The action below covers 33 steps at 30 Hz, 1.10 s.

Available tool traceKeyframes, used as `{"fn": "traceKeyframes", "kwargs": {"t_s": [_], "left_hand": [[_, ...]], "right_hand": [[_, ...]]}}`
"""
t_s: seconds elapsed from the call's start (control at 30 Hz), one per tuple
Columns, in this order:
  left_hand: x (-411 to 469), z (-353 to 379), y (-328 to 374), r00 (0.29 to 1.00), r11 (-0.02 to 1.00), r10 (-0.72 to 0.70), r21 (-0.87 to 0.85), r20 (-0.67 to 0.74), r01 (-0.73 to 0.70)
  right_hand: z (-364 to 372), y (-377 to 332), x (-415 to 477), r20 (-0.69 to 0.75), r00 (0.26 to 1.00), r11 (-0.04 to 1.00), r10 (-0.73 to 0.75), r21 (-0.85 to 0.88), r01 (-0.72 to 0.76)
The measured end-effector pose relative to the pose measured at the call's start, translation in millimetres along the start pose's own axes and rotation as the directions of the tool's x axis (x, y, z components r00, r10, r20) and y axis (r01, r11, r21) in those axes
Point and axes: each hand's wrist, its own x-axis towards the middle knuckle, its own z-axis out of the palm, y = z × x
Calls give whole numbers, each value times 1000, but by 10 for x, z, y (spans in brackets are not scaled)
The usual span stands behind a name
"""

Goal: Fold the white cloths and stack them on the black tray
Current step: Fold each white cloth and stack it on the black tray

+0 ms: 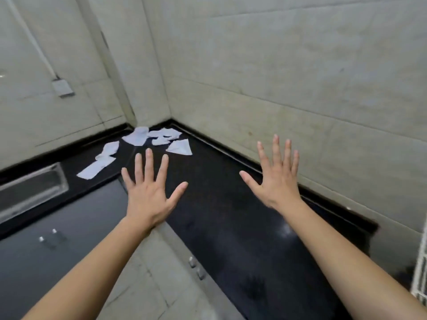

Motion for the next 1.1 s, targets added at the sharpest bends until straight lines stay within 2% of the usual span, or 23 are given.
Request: {"fn": "traceKeyframes", "kwargs": {"t_s": [0.23,0.37,0.5,0.63,0.87,1.1], "left_hand": [[196,276,-2210,993,990,-114,92,18,112],[336,475,-3139,980,978,-193,94,43,188],[583,713,-3713,973,975,-215,80,79,209],[763,1067,-4016,965,971,-237,75,116,229],[1612,1697,-4697,949,963,-265,90,171,253],[2688,2215,-5370,868,917,-397,165,298,363]], "right_hand": [[798,-2306,715,15,972,972,-234,-7,234],[1218,-3273,970,80,942,943,-327,-30,330],[1497,-3814,1242,96,932,935,-349,-35,354],[1834,-4022,1511,119,929,933,-350,-41,357],[2790,-4525,2518,200,916,936,-349,23,351],[3686,-5195,3764,382,829,912,-409,155,379]]}}
